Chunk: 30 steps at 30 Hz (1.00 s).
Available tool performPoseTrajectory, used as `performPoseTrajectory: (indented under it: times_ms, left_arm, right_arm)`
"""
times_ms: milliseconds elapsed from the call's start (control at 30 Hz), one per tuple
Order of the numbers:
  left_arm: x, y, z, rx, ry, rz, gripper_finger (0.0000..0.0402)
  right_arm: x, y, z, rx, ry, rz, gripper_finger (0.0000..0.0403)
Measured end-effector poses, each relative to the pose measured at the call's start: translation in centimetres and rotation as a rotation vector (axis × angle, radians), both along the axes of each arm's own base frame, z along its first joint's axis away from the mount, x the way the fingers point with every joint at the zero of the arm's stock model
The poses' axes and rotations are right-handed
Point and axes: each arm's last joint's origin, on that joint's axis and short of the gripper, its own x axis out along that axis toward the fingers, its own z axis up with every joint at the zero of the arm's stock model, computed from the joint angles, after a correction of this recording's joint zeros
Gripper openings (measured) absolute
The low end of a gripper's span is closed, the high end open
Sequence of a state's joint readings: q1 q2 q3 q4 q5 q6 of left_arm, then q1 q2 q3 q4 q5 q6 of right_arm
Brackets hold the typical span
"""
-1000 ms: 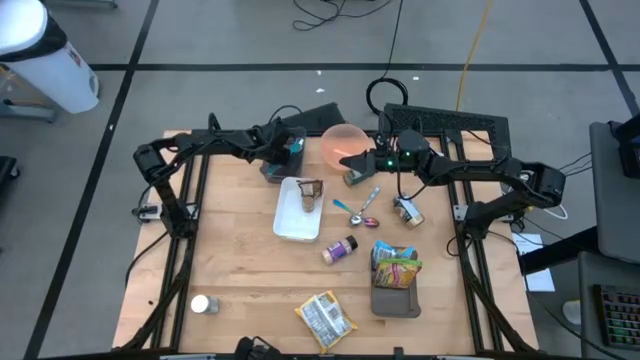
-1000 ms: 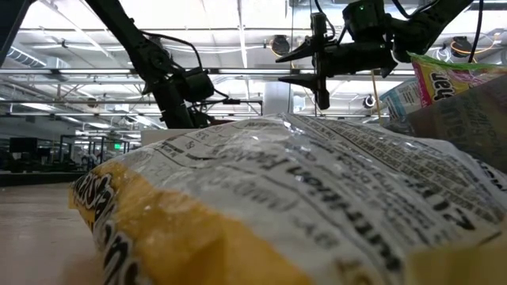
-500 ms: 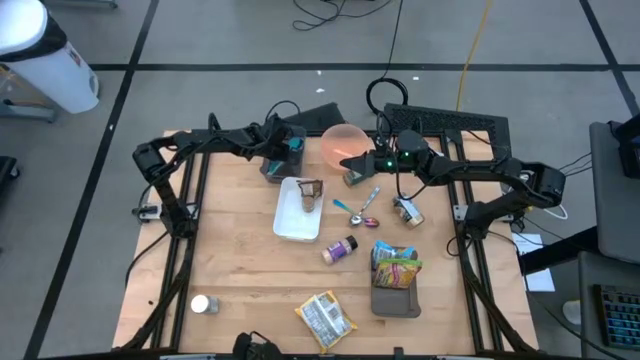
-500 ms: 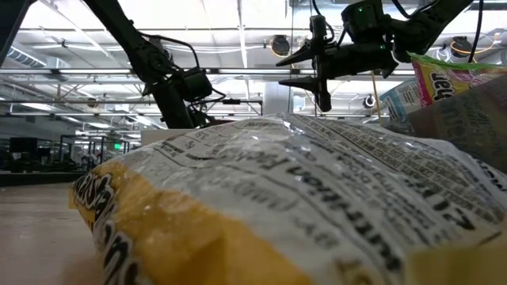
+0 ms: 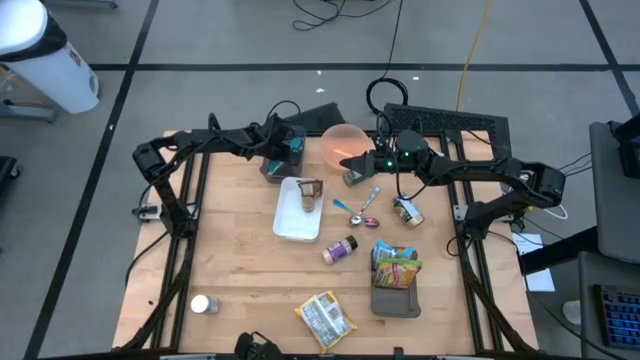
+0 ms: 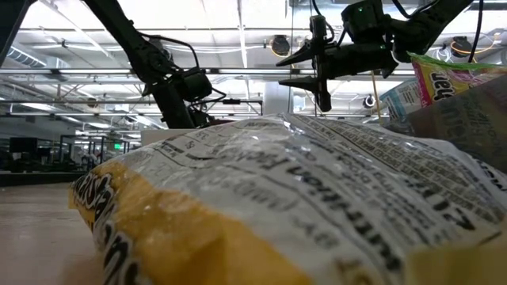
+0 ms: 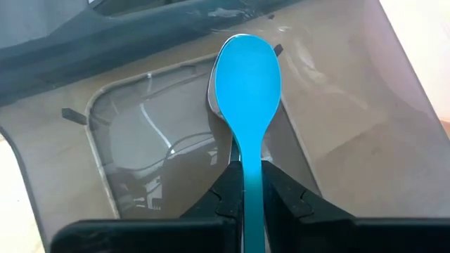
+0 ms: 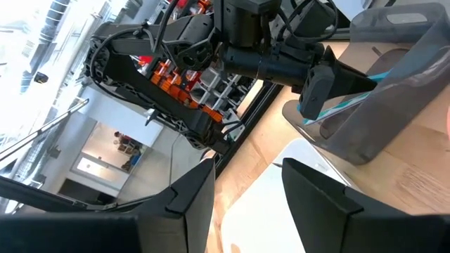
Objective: Pick & Place Food Item
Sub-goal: Put the blue baby spoon into the top black transparent bin
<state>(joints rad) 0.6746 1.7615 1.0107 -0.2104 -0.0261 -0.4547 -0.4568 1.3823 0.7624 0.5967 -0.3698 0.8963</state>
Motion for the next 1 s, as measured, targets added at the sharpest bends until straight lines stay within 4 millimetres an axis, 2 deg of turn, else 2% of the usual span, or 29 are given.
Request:
performPoseTrajectory:
  times_ms: [633, 867, 1000]
  left_arm:
    - [0.0, 0.0, 0.0, 0.003, 0.005, -0.011, 0.0041]
    - [0.5, 0.1, -1.9, -0.081, -0.007, -0.009, 0.0031]
    - [0.7, 0.2, -2.2, -0.080, -0.020, 0.002, 0.0044]
  right_arm:
    - [0.0, 0.0, 0.0, 0.000, 0.000, -0.001, 0.0158]
    - [0.0, 0.0, 0.0, 0.002, 0.004, -0.001, 0.0161]
    - [0.0, 0.0, 0.0, 0.002, 0.004, 0.002, 0.0161]
